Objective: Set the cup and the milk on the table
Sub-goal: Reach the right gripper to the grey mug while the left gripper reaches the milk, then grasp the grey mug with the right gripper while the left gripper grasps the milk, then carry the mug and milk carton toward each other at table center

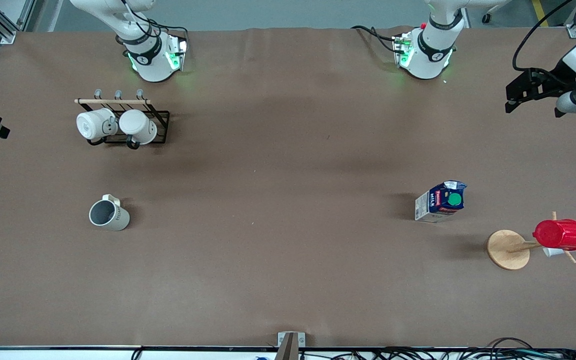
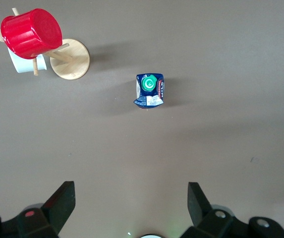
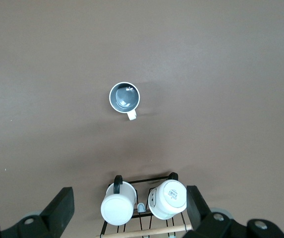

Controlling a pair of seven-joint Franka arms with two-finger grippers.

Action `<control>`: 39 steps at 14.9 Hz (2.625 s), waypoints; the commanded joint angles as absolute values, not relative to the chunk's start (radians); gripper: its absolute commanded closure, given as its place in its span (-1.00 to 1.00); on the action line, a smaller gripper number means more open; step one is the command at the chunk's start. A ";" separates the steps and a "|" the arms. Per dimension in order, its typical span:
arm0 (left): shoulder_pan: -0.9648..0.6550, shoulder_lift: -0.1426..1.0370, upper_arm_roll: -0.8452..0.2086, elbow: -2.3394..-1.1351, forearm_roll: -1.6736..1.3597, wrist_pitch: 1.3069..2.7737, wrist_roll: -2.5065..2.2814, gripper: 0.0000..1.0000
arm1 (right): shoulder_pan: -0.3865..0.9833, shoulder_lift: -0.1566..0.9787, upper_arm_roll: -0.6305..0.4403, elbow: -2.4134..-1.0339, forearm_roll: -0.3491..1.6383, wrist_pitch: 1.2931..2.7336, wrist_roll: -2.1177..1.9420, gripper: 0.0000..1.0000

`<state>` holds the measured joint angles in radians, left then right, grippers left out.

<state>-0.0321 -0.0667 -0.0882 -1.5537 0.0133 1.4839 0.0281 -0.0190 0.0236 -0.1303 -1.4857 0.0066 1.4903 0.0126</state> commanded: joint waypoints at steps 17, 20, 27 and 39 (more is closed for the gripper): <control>-0.034 0.242 -0.101 -1.725 0.071 2.011 0.011 -1.00 | -0.032 0.127 -0.118 -1.817 0.020 1.935 -0.141 -1.00; -0.035 0.299 -0.103 -1.746 0.072 2.056 0.011 -1.00 | -0.029 0.228 -0.118 -1.867 0.020 2.086 -0.189 -1.00; -0.031 0.302 -0.107 -1.838 0.063 2.059 0.005 -0.99 | -0.011 0.406 -0.117 -1.939 0.011 2.405 -0.245 -0.99; -0.032 0.319 -0.118 -1.838 0.057 2.046 0.009 0.25 | -0.012 0.454 -0.117 -1.991 0.008 2.527 -0.268 0.99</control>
<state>-0.0344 0.3225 -0.1083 -1.8362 0.0527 2.0524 0.0227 -0.0089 0.4701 -0.1195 -1.9752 0.0069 2.5250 -0.2678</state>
